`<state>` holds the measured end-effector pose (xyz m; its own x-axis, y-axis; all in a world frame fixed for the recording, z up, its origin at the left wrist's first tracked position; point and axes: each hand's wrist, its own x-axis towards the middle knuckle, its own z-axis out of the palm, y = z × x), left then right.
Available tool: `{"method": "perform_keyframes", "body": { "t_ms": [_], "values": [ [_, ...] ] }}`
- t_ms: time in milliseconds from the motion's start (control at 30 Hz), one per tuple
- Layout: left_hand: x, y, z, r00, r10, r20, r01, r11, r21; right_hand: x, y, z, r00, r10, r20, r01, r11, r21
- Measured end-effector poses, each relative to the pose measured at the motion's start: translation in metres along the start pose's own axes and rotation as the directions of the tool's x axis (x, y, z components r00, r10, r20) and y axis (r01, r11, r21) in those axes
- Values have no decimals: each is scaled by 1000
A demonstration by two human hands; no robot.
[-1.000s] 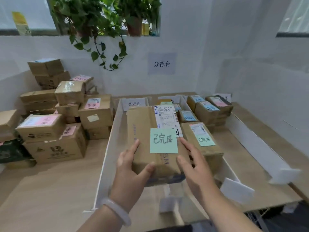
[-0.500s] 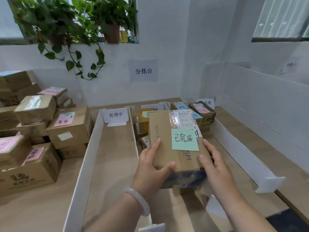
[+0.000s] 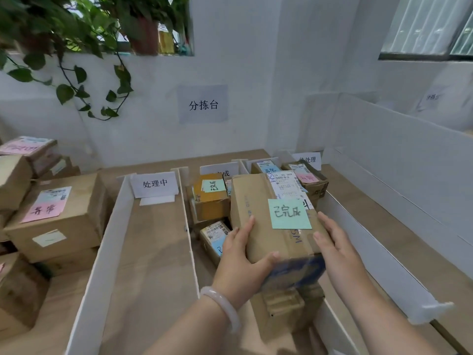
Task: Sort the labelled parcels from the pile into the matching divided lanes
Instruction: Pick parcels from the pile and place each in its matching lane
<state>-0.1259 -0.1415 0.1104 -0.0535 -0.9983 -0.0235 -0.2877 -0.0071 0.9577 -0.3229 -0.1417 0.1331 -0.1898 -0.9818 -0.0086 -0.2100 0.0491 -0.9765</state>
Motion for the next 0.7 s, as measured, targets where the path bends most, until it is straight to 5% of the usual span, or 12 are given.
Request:
{"method": "perform_keyframes", "body": {
  "t_ms": [333,533,700],
  "values": [
    [28,9,34,996,-77,-39,81,990,112,56,3,-33,955,122,272,-45,961,-274],
    [12,19,26,987,-48,-156,102,928,359,58,-16,-31,908,-186,376,388,715,-582],
    [-34,24,-16,934,155,-321,125,699,704,40,-35,14,648,-369,666,746,486,-456]
  ]
}}
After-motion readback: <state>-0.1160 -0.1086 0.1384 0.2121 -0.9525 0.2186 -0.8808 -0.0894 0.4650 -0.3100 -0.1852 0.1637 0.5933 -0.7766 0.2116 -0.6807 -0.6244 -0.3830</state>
